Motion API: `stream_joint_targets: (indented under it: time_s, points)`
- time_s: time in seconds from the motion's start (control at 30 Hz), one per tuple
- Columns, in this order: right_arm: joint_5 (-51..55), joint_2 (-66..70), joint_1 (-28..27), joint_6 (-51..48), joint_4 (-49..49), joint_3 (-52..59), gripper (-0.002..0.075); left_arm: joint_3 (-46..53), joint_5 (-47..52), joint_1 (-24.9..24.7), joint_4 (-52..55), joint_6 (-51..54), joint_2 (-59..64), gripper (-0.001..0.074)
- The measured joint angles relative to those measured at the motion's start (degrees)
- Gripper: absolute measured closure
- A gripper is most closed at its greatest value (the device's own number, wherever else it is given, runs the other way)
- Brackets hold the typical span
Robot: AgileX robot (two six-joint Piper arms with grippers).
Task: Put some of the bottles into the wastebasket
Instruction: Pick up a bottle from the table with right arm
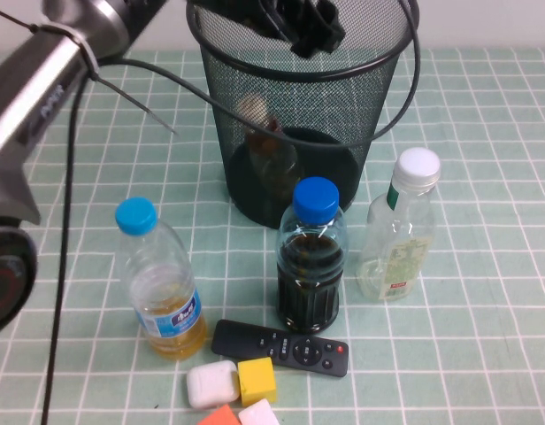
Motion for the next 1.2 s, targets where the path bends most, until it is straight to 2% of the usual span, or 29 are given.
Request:
stream_joint_targets:
  time_s: [0.07, 0.13, 0.27, 0.33, 0.57, 0.67, 0.73, 0.87, 1.0, 1.2]
  points:
    - [0.0, 0.0, 0.0, 0.0, 0.0, 0.0, 0.0734, -0.5, 0.9, 0.0, 0.0, -0.1, -1.9, 0.0337]
    - [0.0, 0.0, 0.0, 0.0, 0.0, 0.0, 0.0734, -1.1, 2.3, 0.0, 0.0, -0.2, -4.1, 0.0403]
    - [-1.1, 0.0, 0.0, 0.0, 0.9, 0.0, 0.0734, -1.6, 7.2, 0.0, 0.0, -0.5, -9.6, 0.0626]
    - [-2.4, 0.0, 0.0, 0.1, 4.8, 0.1, 0.0734, -1.8, 10.2, 0.0, 0.0, -0.5, -12.6, 0.0691]
    - [-8.6, 0.0, 0.0, 0.3, 21.3, 0.1, 0.0734, -1.5, 15.3, 0.0, 0.8, -0.5, -22.4, 0.0734]
    - [-11.8, 0.0, 0.0, 0.4, 30.8, 0.1, 0.0734, 2.4, 15.2, 0.0, 2.1, -0.5, -28.5, 0.0736]
    - [-13.7, 0.0, 0.0, 0.4, 34.8, 0.1, 0.0734, 7.4, 13.7, 0.0, 3.0, -0.5, -33.1, 0.0736]
    - [-13.5, 0.0, 0.0, 0.4, 37.5, 0.0, 0.0734, 24.4, 4.3, 0.0, 4.7, -0.4, -45.0, 0.0737]
    - [-2.1, 1.0, 0.0, -0.6, 37.6, -5.4, 0.0734, 46.7, -7.5, 0.0, 5.2, -0.3, -59.0, 0.0737]
    - [15.3, 11.0, 0.0, -3.9, 34.3, -19.6, 0.0734, 76.8, -25.1, 0.0, 4.8, -0.1, -77.1, 0.0738]
